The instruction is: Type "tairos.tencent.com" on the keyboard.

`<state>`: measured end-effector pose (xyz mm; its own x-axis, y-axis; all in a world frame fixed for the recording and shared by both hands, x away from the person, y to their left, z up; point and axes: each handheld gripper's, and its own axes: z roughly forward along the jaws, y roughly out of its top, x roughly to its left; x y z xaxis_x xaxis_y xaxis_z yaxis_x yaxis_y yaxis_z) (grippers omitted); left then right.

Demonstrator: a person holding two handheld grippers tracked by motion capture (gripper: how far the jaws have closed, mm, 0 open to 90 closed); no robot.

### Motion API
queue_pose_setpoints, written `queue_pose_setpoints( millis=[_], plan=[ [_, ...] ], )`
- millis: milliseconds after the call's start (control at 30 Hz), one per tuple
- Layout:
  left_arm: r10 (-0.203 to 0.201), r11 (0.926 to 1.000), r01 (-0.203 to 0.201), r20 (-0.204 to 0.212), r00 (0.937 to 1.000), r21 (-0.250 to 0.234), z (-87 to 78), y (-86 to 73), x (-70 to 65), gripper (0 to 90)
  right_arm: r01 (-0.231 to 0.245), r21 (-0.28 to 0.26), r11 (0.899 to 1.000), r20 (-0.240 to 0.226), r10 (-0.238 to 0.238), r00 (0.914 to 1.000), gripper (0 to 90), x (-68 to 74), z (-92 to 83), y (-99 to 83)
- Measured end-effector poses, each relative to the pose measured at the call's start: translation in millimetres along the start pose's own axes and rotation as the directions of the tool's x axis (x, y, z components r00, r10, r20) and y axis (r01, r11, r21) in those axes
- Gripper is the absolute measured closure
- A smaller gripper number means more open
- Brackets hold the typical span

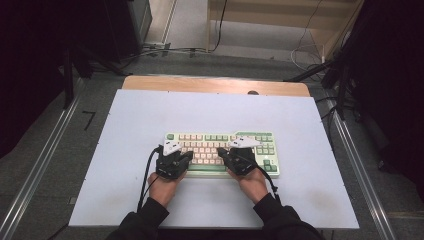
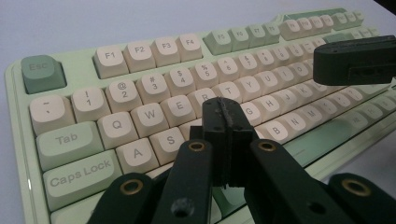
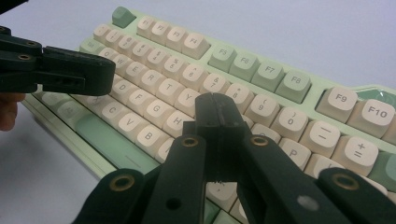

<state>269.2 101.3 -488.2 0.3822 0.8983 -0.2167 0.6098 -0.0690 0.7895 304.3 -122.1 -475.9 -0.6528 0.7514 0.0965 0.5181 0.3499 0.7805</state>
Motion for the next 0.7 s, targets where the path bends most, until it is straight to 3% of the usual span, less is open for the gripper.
queue_pose_setpoints(
  millis=[700],
  plan=[
    [0.020,0.9996,-0.021,0.015,0.9997,0.018,3.4,-2.8,-5.0,90.0,0.001,0.001,1.000,-0.001,-0.001,1.0000,87.6,0.2,0.2,0.0]
  ],
)
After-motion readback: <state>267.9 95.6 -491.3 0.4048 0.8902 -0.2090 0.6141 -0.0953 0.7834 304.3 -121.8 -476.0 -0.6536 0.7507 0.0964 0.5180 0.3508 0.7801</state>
